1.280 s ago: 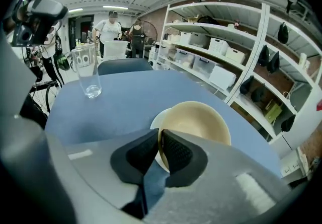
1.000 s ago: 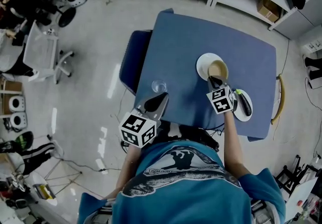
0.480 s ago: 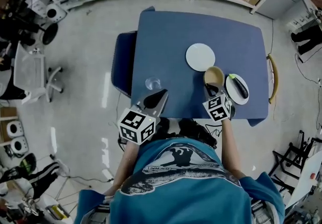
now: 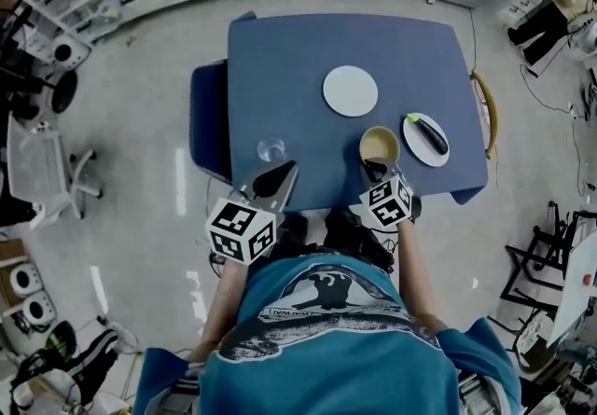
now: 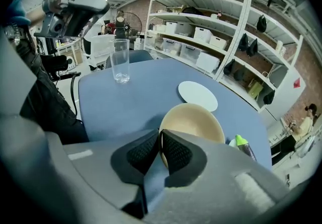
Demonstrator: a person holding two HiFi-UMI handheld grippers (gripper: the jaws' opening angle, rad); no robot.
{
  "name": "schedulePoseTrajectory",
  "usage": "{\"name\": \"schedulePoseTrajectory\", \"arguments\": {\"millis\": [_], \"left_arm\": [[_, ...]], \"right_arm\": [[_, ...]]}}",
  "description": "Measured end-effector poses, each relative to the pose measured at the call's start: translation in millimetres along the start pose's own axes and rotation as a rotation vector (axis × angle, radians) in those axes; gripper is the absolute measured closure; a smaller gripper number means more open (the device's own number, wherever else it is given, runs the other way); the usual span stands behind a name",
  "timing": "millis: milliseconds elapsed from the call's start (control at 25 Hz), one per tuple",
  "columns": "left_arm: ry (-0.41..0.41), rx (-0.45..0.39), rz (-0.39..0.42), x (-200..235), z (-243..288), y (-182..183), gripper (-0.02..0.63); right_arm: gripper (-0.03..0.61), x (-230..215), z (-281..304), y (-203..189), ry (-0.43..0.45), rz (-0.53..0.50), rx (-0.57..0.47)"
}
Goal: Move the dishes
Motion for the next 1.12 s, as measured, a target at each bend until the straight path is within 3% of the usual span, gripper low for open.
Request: {"name": "schedulePoseTrajectory", "arguments": {"millis": [240, 360, 480, 720, 1120], "left_arm": [[-0.026, 0.004, 0.000, -1.6, -4.0, -3.8, 0.600], [-0.024, 0.001, -0.006, -0.2, -12.1, -5.5, 0.600], [-0.011, -0.005, -0.012, 3.7, -24.4, -9.4, 0.600], [-0.011, 0.007, -0.030, 4.9, -40.5, -21.1, 0.600], [-0.072, 0.052, -0.043, -8.9, -33.2, -34.9, 0.600]], "right_arm": [[0.541, 4.3, 5.1, -4.3, -0.001, 0.020, 0.018], [0.534, 3.9, 4.8, -4.6, -0.027, 0.076, 0.006], [0.445, 7.2, 2.8, -2.7, -0.037, 0.129, 0.001], [0.433, 13.1, -13.2, 3.3, -0.086, 0.163, -0.027], [0.433, 23.7, -52.1, 16.6, -0.089, 0.284, -0.132]]}}
Point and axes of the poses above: the fingertips, and each gripper's own axes: z forward along the fingers, x to its left, y out of its top, the point moved 8 cm from there along -z, backward along the fingers, and after that the axes turned 12 degrees about -y, right-handed, at the moved point
